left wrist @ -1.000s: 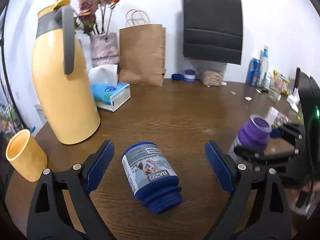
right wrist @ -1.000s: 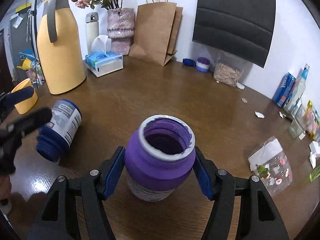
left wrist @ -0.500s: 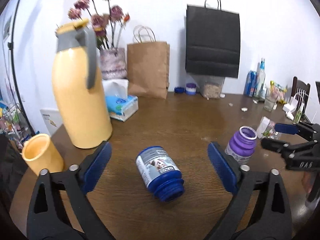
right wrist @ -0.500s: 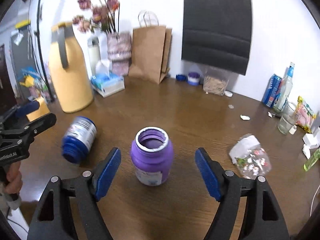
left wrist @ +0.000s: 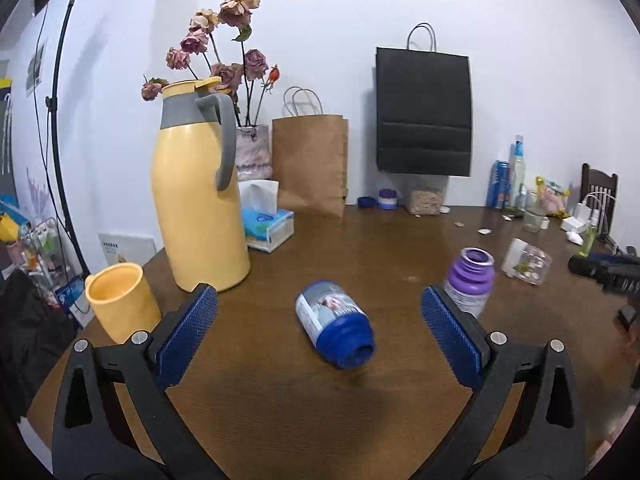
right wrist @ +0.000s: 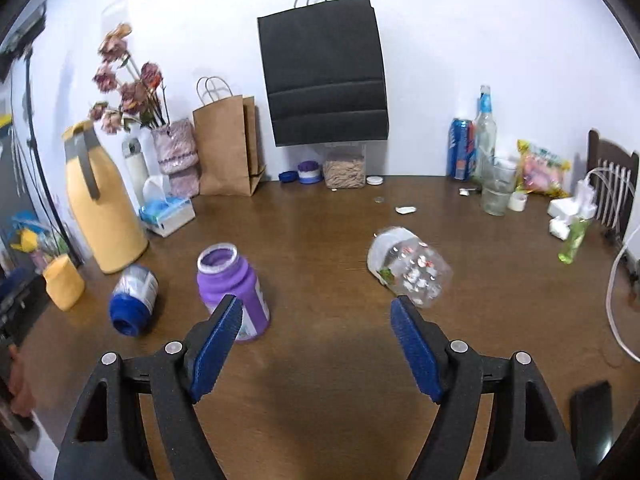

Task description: Flip cup upright

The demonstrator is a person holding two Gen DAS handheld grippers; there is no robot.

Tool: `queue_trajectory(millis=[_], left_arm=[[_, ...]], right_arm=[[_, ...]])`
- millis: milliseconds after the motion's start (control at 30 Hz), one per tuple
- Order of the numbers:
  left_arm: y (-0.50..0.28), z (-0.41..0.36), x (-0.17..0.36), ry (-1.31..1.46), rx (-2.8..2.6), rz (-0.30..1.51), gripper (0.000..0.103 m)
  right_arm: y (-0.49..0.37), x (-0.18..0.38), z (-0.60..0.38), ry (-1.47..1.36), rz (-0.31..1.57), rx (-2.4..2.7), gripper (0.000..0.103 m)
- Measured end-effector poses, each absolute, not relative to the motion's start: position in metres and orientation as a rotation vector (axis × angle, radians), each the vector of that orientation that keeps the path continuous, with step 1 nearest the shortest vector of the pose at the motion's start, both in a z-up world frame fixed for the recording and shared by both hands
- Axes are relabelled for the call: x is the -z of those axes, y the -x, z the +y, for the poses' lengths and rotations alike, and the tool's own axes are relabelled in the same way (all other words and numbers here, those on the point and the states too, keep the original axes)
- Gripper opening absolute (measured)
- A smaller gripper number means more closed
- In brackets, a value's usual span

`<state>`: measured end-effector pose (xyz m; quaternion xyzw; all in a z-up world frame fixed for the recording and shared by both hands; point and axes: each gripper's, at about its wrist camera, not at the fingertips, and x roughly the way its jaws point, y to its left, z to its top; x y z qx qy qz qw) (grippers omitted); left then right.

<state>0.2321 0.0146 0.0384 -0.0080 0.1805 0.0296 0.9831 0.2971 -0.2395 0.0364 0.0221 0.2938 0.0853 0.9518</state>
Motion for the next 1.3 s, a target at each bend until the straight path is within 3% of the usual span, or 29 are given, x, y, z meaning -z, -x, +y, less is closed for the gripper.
queue_trajectory(millis=[533, 833, 1000, 1300], left_arm=[[-0.097, -0.003, -0.034, 0.054, -0.009, 0.37, 0.103], [-0.039, -0.01, -0.013, 0.085, -0.025, 0.411, 0.103], [-0.029, -0.017, -0.011, 0.061, -0.015, 0.388, 0.103], [-0.02, -0.012, -0.015, 0.077, -0.029, 0.345, 0.103]], right_arm=[[-0.144, -0.032, -0.185, 0.128, 0.463, -0.304, 0.081], [-0.047, -0.004, -0.182, -0.005, 0.44, -0.3, 0.081], [-0.03, -0.021, -0.182, 0.027, 0.324, -0.241, 0.081], [-0.031, -0.023, -0.178, 0.048, 0.333, -0.244, 0.081]])
